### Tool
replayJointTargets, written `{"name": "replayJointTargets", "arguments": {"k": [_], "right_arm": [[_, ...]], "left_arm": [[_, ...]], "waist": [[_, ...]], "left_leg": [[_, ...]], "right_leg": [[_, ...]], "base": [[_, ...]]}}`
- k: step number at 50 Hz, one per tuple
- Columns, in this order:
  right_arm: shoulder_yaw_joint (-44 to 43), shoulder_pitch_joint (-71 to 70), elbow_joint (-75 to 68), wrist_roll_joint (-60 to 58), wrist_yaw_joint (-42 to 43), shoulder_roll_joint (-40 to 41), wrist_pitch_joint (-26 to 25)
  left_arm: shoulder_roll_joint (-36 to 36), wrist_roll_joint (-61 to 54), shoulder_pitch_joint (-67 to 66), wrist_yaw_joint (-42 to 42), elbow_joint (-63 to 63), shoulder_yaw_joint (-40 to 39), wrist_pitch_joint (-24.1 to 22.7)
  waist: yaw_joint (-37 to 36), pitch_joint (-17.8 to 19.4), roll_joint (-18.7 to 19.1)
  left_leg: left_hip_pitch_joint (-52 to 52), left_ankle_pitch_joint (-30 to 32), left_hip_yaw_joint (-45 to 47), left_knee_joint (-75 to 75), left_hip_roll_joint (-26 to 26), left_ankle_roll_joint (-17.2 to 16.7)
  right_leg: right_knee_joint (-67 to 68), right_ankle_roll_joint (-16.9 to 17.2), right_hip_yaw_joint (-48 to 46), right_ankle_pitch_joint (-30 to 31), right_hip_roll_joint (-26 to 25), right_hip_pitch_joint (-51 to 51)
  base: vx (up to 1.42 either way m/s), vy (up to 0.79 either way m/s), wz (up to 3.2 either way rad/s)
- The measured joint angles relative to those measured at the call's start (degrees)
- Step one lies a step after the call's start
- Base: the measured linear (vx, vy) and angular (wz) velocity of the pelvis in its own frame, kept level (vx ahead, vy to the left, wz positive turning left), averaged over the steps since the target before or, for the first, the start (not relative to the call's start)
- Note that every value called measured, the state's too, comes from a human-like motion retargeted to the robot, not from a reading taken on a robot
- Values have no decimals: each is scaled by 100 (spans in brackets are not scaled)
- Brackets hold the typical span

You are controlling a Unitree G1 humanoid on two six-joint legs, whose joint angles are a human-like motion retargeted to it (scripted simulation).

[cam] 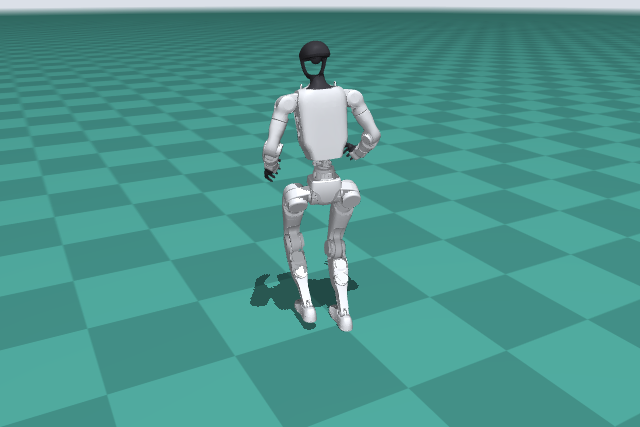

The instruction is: Run

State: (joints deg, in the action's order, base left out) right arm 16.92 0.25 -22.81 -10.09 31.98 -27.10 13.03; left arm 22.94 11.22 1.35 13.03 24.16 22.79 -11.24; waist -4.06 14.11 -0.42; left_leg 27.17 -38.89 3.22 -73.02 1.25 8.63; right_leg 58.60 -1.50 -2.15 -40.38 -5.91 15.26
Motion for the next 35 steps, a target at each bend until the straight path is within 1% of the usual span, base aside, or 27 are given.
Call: {"name": "replayJointTargets", "arguments": {"k": [4, 8, 11, 14, 17, 19, 21, 24, 27, 31, 35], "right_arm": [[-160, 20, -339, 209, -99, 113, -65], [-199, 54, -766, 310, -305, 177, -146], [-174, 70, -1076, 307, -477, 177, -206], [-102, 50, -1445, 294, -616, 176, -280], [18, -1, -1853, 289, -716, 267, -369], [103, -35, -2097, 292, -761, 358, -422], [186, -54, -2326, 300, -806, 452, -457], [298, -34, -2628, 338, -882, 580, -490], [381, 19, -2872, 370, -948, 689, -512], [451, 122, -3098, 412, -1027, 827, -539], [460, 83, -3183, 450, -1044, 918, -560]], "left_arm": [[-187, -65, -32, -75, 773, -53, 103], [-357, -140, -27, -128, 1549, -56, 202], [-471, -231, -19, -146, 2029, -58, 302], [-551, -303, 3, -105, 2419, -72, 368], [-594, -349, 122, 28, 2765, -117, 406], [-593, -383, 225, 145, 2924, -144, 437], [-585, -435, 323, 251, 3028, -170, 471], [-581, -561, 437, 359, 3081, -221, 509], [-570, -677, 524, 428, 3045, -270, 493], [-539, -764, 599, 482, 2922, -312, 429], [-521, -867, 639, 487, 2737, -388, 359]], "waist": [[-24, -29, -153], [22, -88, -351], [115, -116, -534], [225, -108, -728], [338, -61, -935], [411, -45, -1019], [477, -63, -1054], [562, -145, -1044], [601, -255, -997], [526, -370, -881], [364, -379, -742]], "left_leg": [[-50, 151, 48, 358, 263, 0], [-299, 318, 98, 972, 627, -57], [-573, 374, 154, 1410, 936, -21], [-809, 192, 179, 1613, 1270, 139], [-1042, -62, 224, 1775, 1584, 348], [-1163, -172, 234, 1881, 1703, 427], [-1281, -202, 216, 2035, 1755, 438], [-1455, -175, 138, 2312, 1736, 374], [-1608, -125, 24, 2574, 1638, 276], [-1724, -154, -126, 2713, 1414, 160], [-1717, -352, -205, 2460, 1123, 74]], "right_leg": [[-33, 54, 83, -24, 183, -227], [87, 267, 166, 187, 477, -406], [480, 422, 248, 316, 767, -427], [1222, 549, 336, 456, 1078, -331], [2163, 659, 388, 830, 1477, -95], [2618, 644, 404, 963, 1662, 128], [2799, 579, 390, 939, 1767, 354], [2492, 511, 313, 696, 1761, 590], [1701, 518, 247, 452, 1574, 658], [617, 499, 172, 308, 1211, 449], [-41, 381, 14, 184, 903, 77]], "base": [[25, 4, 4], [23, 7, 2], [21, 8, -1], [17, 8, -11], [16, 7, -18], [15, 5, -12], [16, 3, -7], [17, -1, 1], [17, -4, 6], [15, -6, 2], [12, -7, -8]]}}
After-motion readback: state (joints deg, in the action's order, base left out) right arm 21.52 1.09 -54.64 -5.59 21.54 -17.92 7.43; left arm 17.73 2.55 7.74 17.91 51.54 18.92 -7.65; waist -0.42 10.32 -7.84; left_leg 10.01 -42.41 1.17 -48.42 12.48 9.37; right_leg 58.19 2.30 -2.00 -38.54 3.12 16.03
